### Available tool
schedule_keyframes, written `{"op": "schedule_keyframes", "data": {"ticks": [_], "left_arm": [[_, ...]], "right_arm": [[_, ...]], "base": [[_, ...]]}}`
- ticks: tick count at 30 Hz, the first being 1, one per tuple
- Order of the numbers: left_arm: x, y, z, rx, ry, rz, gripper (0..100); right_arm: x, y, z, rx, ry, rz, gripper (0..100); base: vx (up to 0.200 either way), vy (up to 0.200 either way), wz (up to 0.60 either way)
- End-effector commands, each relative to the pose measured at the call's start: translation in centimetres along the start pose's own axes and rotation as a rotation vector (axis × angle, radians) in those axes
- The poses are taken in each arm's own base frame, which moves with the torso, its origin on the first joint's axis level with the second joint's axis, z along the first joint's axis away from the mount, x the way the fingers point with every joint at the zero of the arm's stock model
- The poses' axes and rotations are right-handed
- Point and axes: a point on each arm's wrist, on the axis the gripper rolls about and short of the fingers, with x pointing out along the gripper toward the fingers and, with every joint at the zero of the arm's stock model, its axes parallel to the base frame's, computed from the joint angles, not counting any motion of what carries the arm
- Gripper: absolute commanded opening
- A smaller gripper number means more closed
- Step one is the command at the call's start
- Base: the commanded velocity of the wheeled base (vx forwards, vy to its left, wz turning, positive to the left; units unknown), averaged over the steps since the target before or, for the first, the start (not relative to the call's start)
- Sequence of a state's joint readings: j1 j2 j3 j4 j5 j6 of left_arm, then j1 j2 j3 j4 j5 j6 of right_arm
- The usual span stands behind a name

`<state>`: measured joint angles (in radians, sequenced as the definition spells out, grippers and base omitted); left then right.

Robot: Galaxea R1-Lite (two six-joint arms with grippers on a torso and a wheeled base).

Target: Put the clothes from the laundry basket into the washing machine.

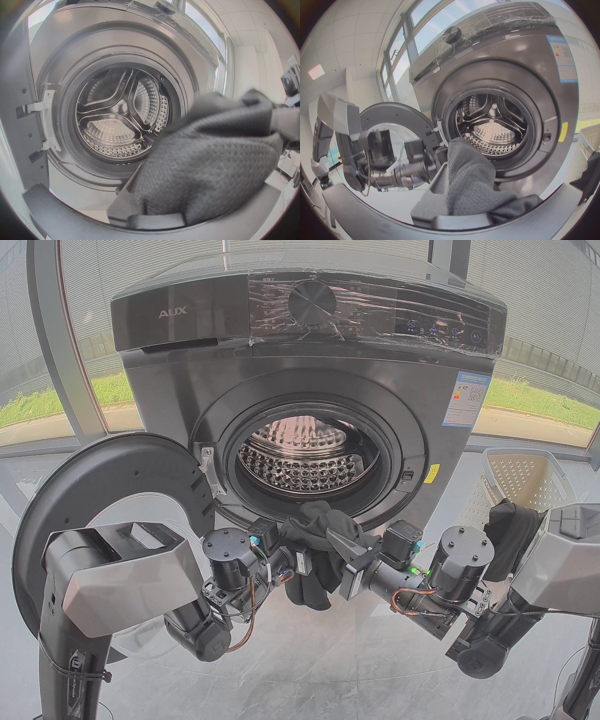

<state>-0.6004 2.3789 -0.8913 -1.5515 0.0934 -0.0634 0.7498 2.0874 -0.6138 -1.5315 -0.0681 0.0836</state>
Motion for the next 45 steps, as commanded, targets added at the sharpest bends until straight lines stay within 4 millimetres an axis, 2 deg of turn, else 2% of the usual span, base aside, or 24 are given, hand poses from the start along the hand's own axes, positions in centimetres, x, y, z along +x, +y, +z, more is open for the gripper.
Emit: {"op": "schedule_keyframes", "data": {"ticks": [1, 7, 8, 12, 14, 17, 20, 23, 26, 31, 36, 41, 45], "left_arm": [[0.2, 0.2, 1.9, -0.015, -0.057, 0.020, 0], [-0.2, -0.2, 3.1, -0.020, -0.079, 0.008, 0], [-0.2, -0.3, 3.1, -0.020, -0.079, 0.006, 0], [-0.8, -0.6, 4.3, -0.024, -0.097, -0.004, 0], [-1.6, -0.8, 5.3, -0.030, -0.103, -0.016, 0], [-3.4, -0.9, 6.0, -0.021, -0.079, -0.038, 0], [-6.5, -1.2, 7.4, -0.022, -0.056, -0.097, 0], [-9.1, -1.2, 8.4, -0.025, -0.040, -0.107, 0], [-10.6, -0.9, 9.1, -0.023, -0.039, -0.105, 0], [-11.1, -1.0, 9.7, -0.005, -0.054, -0.091, 0], [-11.3, -1.8, 8.8, 0.002, -0.019, -0.094, 0], [-11.1, -1.8, 7.8, 0.007, 0.012, -0.077, 0], [-10.9, -1.9, 7.6, 0.000, 0.019, -0.082, 0]], "right_arm": [[-1.2, -0.3, -1.4, -0.004, 0.072, -0.034, 0], [-1.2, -0.2, -1.4, 0.012, 0.070, -0.030, 0], [-1.2, -0.2, -1.5, 0.012, 0.072, -0.030, 100], [-1.6, 0.4, -1.6, 0.016, 0.083, -0.016, 100], [-2.7, 0.3, -2.4, 0.009, 0.133, -0.018, 100], [-4.2, 0.1, -3.4, 0.004, 0.203, -0.013, 100], [-6.5, -0.2, -4.4, -0.005, 0.294, -0.016, 100], [-7.3, -0.2, -3.9, -0.002, 0.293, -0.013, 100], [-7.6, -0.5, -2.6, -0.002, 0.255, -0.030, 100], [-8.2, -1.6, -1.3, 0.005, 0.215, -0.076, 100], [-8.4, -3.4, -1.3, 0.013, 0.212, -0.141, 100], [-8.5, -4.1, -1.0, 0.017, 0.201, -0.160, 100], [-8.5, -4.4, -1.0, 0.018, 0.201, -0.173, 100]], "base": [[0.000, 0.000, 0.00], [0.000, 0.000, 0.00], [0.000, 0.000, 0.00], [0.000, 0.000, 0.00], [0.000, 0.000, 0.00], [0.000, 0.000, 0.00], [0.000, 0.000, 0.00], [0.000, 0.000, 0.00], [0.000, 0.000, 0.00], [0.000, 0.000, 0.00], [0.000, 0.000, 0.00], [0.000, 0.000, 0.00], [0.200, 0.000, 0.00]]}}
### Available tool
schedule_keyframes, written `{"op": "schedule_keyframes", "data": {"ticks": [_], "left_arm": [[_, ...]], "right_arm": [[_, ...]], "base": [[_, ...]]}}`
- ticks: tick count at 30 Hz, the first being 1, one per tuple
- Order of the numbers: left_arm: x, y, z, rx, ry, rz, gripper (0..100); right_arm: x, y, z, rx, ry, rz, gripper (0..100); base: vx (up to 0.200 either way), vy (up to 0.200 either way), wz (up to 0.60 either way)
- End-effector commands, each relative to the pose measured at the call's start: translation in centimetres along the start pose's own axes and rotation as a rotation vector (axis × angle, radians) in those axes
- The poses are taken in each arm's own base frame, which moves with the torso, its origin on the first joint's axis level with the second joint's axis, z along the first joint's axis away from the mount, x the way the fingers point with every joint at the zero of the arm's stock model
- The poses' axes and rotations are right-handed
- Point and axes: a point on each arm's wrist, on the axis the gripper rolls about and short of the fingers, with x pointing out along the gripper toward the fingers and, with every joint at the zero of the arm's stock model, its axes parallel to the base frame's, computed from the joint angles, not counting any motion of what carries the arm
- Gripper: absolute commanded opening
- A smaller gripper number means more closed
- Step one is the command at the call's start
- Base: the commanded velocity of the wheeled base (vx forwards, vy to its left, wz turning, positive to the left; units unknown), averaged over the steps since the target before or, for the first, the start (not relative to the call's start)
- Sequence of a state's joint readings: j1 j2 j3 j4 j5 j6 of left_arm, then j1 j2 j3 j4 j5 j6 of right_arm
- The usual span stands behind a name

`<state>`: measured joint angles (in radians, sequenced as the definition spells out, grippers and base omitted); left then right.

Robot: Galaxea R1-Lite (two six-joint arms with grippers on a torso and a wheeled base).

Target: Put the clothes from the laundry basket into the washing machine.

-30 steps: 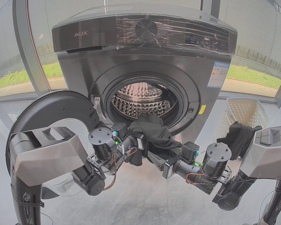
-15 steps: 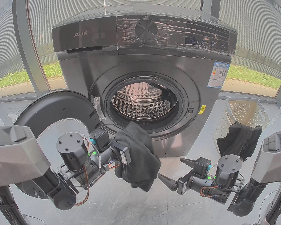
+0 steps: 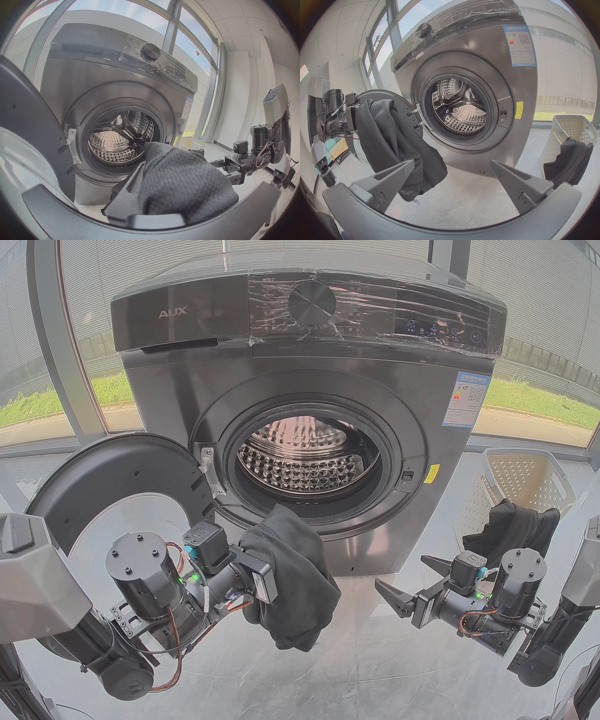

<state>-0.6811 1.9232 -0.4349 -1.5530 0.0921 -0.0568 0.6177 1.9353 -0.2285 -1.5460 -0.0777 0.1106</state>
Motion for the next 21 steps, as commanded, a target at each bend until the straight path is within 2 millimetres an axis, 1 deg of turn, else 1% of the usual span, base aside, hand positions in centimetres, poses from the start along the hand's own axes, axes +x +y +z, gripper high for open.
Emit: {"op": "schedule_keyframes", "data": {"ticks": [1, 5, 14, 21], "left_arm": [[0.3, 0.0, -0.6, -0.002, 0.016, -0.001, 0], [0.6, 0.0, -1.3, 0.011, 0.038, 0.008, 0], [0.5, -0.3, -1.6, 0.015, 0.050, -0.005, 0], [0.7, -0.4, -1.9, 0.014, 0.056, -0.005, 0]], "right_arm": [[0.0, -0.3, 0.0, 0.002, -0.001, -0.012, 100], [0.0, -0.1, -0.1, 0.000, 0.006, -0.007, 100], [-0.1, 0.1, 0.0, 0.001, -0.002, -0.005, 100], [-0.2, 0.3, 0.0, -0.001, 0.000, 0.003, 100]], "base": [[0.200, 0.000, 0.00], [0.200, 0.000, 0.00], [0.000, 0.000, 0.00], [0.200, 0.000, 0.00]]}}
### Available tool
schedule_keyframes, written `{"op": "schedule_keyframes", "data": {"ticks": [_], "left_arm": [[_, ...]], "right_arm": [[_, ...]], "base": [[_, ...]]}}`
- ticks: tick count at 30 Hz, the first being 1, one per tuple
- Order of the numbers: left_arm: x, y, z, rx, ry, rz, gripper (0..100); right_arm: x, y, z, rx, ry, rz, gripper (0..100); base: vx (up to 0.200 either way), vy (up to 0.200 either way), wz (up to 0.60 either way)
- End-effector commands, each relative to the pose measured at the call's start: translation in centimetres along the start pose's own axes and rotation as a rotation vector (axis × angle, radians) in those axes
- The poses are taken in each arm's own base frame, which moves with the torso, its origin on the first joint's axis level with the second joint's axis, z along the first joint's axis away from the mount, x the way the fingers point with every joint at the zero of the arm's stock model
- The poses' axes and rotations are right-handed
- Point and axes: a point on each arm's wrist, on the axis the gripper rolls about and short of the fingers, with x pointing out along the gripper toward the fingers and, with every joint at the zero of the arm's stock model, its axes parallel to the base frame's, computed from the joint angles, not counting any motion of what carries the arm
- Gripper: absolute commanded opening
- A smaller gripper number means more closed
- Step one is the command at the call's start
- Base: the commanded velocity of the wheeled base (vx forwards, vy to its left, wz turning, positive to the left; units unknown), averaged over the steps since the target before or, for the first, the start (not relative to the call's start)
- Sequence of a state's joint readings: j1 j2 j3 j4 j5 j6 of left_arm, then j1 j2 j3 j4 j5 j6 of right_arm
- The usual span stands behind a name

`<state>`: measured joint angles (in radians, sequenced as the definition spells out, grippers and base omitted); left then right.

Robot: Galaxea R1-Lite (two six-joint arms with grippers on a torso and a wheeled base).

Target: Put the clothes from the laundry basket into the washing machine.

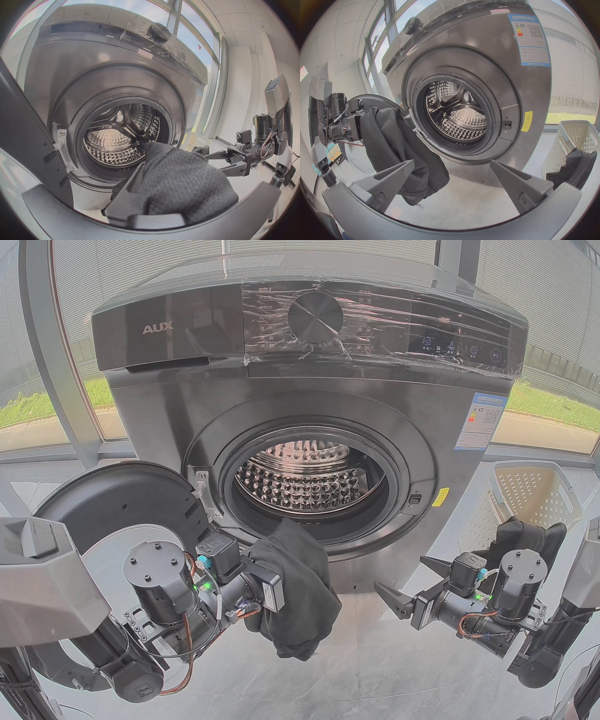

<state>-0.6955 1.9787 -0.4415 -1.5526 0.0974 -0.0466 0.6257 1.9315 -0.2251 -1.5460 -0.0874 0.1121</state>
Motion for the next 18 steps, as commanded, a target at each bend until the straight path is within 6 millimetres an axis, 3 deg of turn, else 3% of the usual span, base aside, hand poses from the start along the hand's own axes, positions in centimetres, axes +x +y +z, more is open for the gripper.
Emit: {"op": "schedule_keyframes", "data": {"ticks": [1, 18], "left_arm": [[0.11, -0.02, -0.31, 0.000, 0.009, 0.000, 0], [0.00, -0.55, -0.88, 0.001, 0.030, 0.001, 0]], "right_arm": [[-0.05, 0.12, 0.01, -0.001, 0.000, 0.005, 100], [-0.23, 0.33, 0.22, -0.001, -0.009, 0.013, 100]], "base": [[0.200, 0.000, 0.00], [0.012, 0.000, 0.00]]}}
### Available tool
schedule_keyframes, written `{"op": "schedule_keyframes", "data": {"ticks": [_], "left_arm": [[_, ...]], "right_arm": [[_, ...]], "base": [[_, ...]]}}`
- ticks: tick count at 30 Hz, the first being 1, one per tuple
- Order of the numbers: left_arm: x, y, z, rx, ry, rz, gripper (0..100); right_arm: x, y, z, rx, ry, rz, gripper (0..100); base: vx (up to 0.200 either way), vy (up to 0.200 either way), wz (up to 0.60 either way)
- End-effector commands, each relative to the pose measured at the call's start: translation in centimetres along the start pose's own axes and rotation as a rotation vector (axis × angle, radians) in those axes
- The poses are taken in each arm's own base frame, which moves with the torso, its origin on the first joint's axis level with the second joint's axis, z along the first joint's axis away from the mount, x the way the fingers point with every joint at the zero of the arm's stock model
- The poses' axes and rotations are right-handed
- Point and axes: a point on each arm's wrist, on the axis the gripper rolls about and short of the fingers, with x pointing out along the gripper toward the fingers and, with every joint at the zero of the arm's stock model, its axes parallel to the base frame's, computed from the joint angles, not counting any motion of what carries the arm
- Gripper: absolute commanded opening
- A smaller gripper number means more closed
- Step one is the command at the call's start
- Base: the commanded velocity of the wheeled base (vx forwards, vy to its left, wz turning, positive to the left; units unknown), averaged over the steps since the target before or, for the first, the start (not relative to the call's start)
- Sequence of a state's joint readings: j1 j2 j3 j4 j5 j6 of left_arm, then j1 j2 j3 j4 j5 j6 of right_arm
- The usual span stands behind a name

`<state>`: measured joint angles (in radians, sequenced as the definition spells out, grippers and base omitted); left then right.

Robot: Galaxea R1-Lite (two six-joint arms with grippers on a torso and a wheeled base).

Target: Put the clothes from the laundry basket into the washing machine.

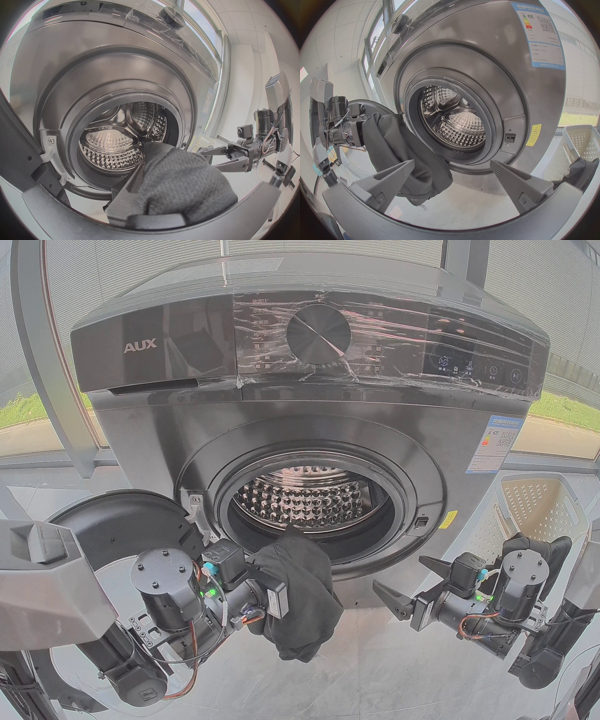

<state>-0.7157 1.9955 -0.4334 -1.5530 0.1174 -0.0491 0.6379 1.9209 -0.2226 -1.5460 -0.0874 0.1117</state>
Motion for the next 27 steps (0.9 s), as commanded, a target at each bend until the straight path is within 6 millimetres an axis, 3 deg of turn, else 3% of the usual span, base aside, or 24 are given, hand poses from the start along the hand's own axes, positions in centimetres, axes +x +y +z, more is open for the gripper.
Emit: {"op": "schedule_keyframes", "data": {"ticks": [1, 11, 14, 20, 23, 27], "left_arm": [[0.0, 0.0, -0.3, 0.001, 0.009, 0.000, 0], [0.4, -0.5, -0.7, 0.001, 0.017, -0.013, 0], [0.3, -0.5, -1.2, 0.000, 0.037, -0.013, 0], [0.0, -1.9, -1.0, -0.008, 0.028, -0.048, 0], [0.5, -2.3, -1.5, 0.002, 0.039, -0.058, 0], [2.6, -2.8, -2.8, 0.011, 0.039, -0.064, 0]], "right_arm": [[0.0, 0.0, 0.0, 0.000, -0.002, 0.000, 100], [0.0, 0.5, 0.0, -0.002, -0.002, 0.019, 100], [-0.1, 0.8, 0.0, -0.004, 0.001, 0.029, 100], [-0.4, 1.1, 0.3, -0.006, -0.012, 0.043, 100], [-0.5, 1.3, 0.2, -0.008, -0.006, 0.050, 100], [-0.7, 1.4, 0.1, -0.009, -0.001, 0.057, 100]], "base": [[0.000, 0.000, 0.00], [0.000, 0.000, 0.00], [0.200, 0.000, 0.00], [0.000, 0.000, 0.00], [0.000, 0.000, 0.00], [0.000, 0.000, 0.00]]}}
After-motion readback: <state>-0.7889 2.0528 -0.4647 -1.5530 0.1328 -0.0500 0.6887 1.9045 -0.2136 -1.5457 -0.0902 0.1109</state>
